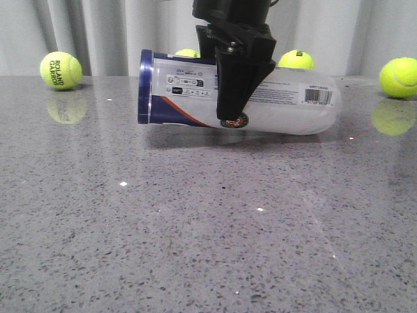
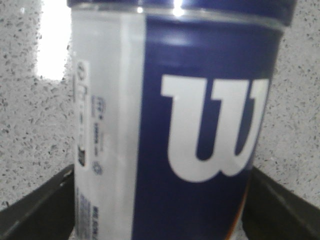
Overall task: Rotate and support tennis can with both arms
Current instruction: 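Lift and rotate the can with the right gripper, laying it crosswise, then open the right gripper and raise it off the can, then move the left gripper toward the navy lid end of the can, then grasp the navy lid end of the can with the left gripper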
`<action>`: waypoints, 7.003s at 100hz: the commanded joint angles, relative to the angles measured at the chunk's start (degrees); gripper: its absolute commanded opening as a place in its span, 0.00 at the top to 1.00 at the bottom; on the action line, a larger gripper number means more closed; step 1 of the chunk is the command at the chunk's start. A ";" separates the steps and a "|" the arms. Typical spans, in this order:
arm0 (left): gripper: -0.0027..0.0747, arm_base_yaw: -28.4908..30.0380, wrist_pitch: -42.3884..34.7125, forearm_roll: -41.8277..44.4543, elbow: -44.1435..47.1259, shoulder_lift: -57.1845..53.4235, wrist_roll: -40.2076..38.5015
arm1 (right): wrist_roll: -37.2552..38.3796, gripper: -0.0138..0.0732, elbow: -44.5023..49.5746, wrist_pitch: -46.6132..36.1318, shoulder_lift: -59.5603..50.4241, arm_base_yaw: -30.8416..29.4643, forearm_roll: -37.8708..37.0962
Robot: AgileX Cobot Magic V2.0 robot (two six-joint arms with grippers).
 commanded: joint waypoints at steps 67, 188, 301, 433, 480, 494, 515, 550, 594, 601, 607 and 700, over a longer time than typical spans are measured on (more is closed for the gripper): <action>0.99 0.03 -4.34 -0.40 2.55 -1.88 -0.52 | 1.88 0.09 -1.77 1.85 -4.26 -0.05 -0.42; 0.99 0.03 -4.34 -0.40 2.55 -1.88 -0.52 | 69.90 0.76 10.03 4.94 -29.60 -0.87 -13.54; 0.99 0.03 -9.22 -1.68 2.33 -1.88 -0.52 | 78.41 0.92 63.77 -27.26 -82.88 -0.87 -12.12; 0.99 0.03 17.37 -21.46 -47.63 53.94 5.48 | 78.41 0.92 69.02 -31.84 -91.25 -0.87 -12.05; 0.26 -0.07 33.07 -53.07 -54.48 66.08 33.06 | 78.41 0.92 69.02 -31.84 -91.25 -0.87 -12.05; 0.25 -0.07 42.00 -56.65 -57.37 71.70 33.14 | 78.41 0.92 69.02 -31.84 -91.25 -0.87 -12.05; 0.25 -0.07 51.34 -63.61 -60.40 79.78 36.20 | 78.41 0.92 69.02 -31.84 -91.25 -0.87 -12.05; 0.25 -3.80 54.02 -68.97 -64.39 88.55 37.47 | 78.41 0.92 69.02 -31.84 -91.25 -0.87 -12.05; 0.25 -10.08 53.25 -74.21 -67.49 97.46 37.69 | 78.41 0.92 69.02 -31.84 -91.25 -0.87 -12.05; 0.25 -11.35 53.25 -74.52 -68.37 98.86 37.69 | 78.41 0.92 69.02 -31.84 -91.25 -0.87 -12.05; 0.25 -12.29 53.15 -75.02 -69.01 99.60 37.69 | 78.41 0.92 69.02 -31.84 -91.25 -0.87 -12.05; 0.99 -13.18 56.61 -80.77 -69.56 102.42 37.69 | 78.41 0.92 69.02 -31.84 -91.25 -0.87 -12.05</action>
